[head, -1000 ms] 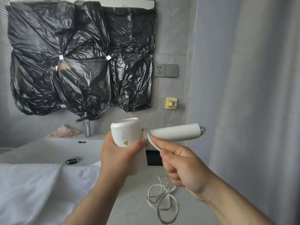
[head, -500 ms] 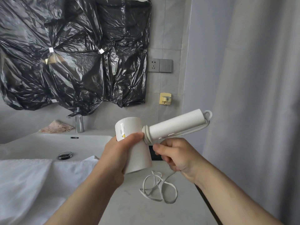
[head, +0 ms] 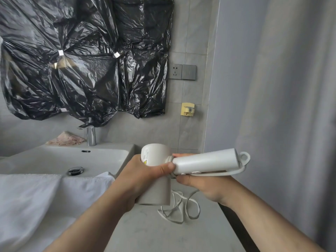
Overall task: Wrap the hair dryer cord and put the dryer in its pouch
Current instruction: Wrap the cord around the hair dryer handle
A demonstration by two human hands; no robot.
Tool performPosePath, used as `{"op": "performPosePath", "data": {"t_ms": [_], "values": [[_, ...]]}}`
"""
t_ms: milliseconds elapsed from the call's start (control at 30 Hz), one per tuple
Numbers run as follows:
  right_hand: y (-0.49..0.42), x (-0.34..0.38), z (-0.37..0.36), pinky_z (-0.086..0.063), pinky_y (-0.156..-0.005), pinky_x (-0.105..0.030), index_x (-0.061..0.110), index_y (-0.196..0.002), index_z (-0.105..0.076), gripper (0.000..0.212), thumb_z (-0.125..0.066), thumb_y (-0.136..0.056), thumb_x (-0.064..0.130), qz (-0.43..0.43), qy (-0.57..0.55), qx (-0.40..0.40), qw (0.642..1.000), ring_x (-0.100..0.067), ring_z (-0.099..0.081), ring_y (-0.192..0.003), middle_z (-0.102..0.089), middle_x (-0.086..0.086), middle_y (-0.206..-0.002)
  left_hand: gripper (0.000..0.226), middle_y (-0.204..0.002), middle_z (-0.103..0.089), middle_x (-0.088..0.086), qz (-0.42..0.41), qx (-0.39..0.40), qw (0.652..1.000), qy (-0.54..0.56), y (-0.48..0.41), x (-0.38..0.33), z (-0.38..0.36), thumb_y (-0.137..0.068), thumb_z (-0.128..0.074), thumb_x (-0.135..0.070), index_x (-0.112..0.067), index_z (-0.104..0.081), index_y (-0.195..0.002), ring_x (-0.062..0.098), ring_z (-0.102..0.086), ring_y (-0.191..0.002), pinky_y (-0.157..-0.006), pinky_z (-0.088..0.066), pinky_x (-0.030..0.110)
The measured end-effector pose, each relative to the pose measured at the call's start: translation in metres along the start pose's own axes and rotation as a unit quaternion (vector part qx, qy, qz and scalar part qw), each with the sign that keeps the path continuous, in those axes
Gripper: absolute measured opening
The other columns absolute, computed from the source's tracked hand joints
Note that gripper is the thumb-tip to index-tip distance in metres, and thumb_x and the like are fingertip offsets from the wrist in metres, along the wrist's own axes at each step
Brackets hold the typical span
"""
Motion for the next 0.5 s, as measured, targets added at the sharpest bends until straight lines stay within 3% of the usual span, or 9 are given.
{"op": "performPosePath", "data": {"t_ms": [67, 167, 233, 367, 467, 500], "values": [[0.002, 0.000, -0.001, -0.048, -0.095, -0.017, 0.053, -0.105, -0.063, 0.047, -0.074, -0.084, 0.012, -0.003, 0.012, 0.006, 1.000, 0.005, -0.063, -0.106, -0.070, 0.026, -0.107, 0.067, -0.097, -0.077, 0.016, 0.023, -0.005, 1.000, 0.004, 0.000, 0.003, 0.002, -0.046, -0.086, -0.051, -0.018, -0.076, -0.103, 0.038, -0.072, -0.095, -0.086, -0.057, 0.056], [0.006, 0.000, -0.003, -0.048, -0.101, -0.027, 0.046, -0.116, -0.059, 0.049, -0.073, -0.084, 0.012, -0.018, 0.001, 0.012, 1.000, -0.003, -0.062, -0.111, -0.067, 0.015, -0.118, 0.060, -0.096, -0.076, 0.018, 0.025, 0.013, 0.999, 0.020, 0.001, 0.005, 0.005, -0.045, -0.084, -0.045, -0.015, -0.076, -0.096, 0.030, -0.072, -0.082, -0.073, -0.056, 0.043], [0.007, -0.003, -0.003, -0.049, -0.100, -0.026, 0.045, -0.121, -0.058, 0.051, -0.073, -0.084, 0.013, -0.012, -0.022, 0.026, 0.999, -0.001, -0.061, -0.113, -0.066, 0.015, -0.122, 0.053, -0.098, -0.076, 0.018, 0.011, 0.039, 0.998, 0.046, 0.003, 0.006, 0.006, -0.047, -0.085, -0.043, -0.019, -0.077, -0.093, 0.028, -0.071, -0.083, -0.075, -0.055, 0.042], [0.009, -0.004, 0.000, -0.050, -0.072, -0.012, 0.039, -0.120, -0.060, 0.052, -0.071, -0.082, 0.007, -0.010, -0.099, 0.055, 0.994, 0.009, -0.065, -0.094, -0.071, 0.024, -0.102, 0.053, -0.101, -0.073, 0.016, -0.022, 0.099, 0.989, 0.108, 0.007, 0.008, 0.004, -0.051, -0.090, -0.041, -0.021, -0.077, -0.099, 0.027, -0.068, -0.088, -0.074, -0.055, 0.040], [0.004, 0.005, 0.015, -0.052, -0.053, -0.017, 0.024, -0.111, -0.072, 0.047, -0.076, -0.074, -0.004, -0.048, -0.173, 0.141, 0.974, -0.011, -0.071, -0.069, -0.075, 0.001, -0.086, 0.069, -0.097, -0.073, 0.015, -0.066, 0.138, 0.985, 0.081, 0.006, 0.003, 0.008, -0.044, -0.096, -0.048, -0.016, -0.076, -0.101, 0.025, -0.069, -0.086, -0.072, -0.057, 0.036], [0.003, 0.010, 0.019, -0.054, -0.053, -0.021, 0.023, -0.107, -0.072, 0.050, -0.077, -0.068, -0.007, -0.065, -0.147, 0.162, 0.974, -0.014, -0.071, -0.066, -0.075, -0.003, -0.082, 0.067, -0.097, -0.074, 0.015, -0.082, 0.139, 0.985, 0.057, 0.006, 0.000, 0.010, -0.043, -0.096, -0.045, -0.017, -0.076, -0.100, 0.025, -0.070, -0.086, -0.073, -0.058, 0.036]]}}
Point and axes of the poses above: each hand's wrist, its own y-axis away from the middle knuckle, its own z-axis out of the back of the hand, x = y × z, the point moved 1 cm from there along -y, towards the middle knuckle
